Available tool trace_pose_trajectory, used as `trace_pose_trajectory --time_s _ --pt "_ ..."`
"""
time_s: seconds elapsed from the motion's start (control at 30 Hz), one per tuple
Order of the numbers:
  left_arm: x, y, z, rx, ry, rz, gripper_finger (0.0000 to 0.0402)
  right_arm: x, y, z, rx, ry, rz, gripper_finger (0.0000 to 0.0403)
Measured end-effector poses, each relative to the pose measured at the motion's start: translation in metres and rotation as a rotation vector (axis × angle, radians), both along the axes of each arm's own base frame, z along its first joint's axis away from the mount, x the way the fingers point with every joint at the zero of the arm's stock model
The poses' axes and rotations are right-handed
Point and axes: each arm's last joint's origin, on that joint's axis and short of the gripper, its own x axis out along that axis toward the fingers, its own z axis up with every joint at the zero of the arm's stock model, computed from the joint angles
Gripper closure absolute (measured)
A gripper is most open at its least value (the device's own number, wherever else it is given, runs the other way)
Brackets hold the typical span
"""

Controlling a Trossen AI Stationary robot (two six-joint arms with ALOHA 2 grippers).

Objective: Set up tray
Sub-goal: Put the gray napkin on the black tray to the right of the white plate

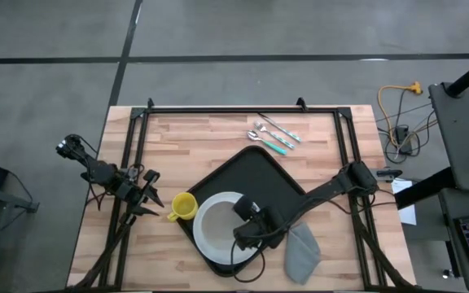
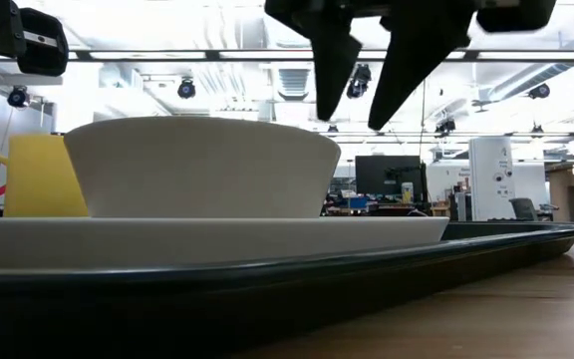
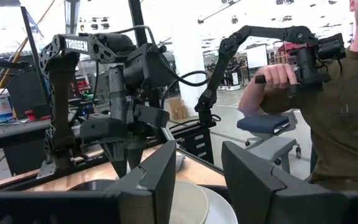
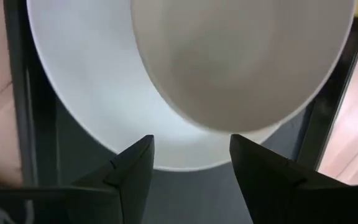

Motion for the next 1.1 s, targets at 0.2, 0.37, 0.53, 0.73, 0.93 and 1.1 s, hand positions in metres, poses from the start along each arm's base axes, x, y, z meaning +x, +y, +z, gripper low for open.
trace_pose_trajectory --time_s 0.2,0.37,0.53,0.73,0.93,1.1 --pt "0.0 0.0 0.0 0.0 0.0 0.0 0.0285 -0.009 0.003 0.008 0.003 0.044 -0.107 0.0199" --pt "0.0 0.0 0.0 0.0 0.0 0.0 0.0285 -0.022 0.01 0.009 0.001 0.091 -0.183 0.0199" --pt "0.0 0.0 0.0 0.0 0.0 0.0 0.0285 -0.035 0.022 0.01 0.037 0.137 -0.269 0.0199" --pt "0.0 0.0 0.0 0.0 0.0 0.0 0.0285 -0.048 0.039 0.01 0.075 0.147 -0.386 0.0199" --pt "0.0 0.0 0.0 0.0 0.0 0.0 0.0285 -0.059 0.053 0.009 0.097 0.137 -0.477 0.0199" --pt "0.0 0.0 0.0 0.0 0.0 0.0 0.0285 -0.074 0.061 0.006 0.075 0.14 -0.542 0.0199"
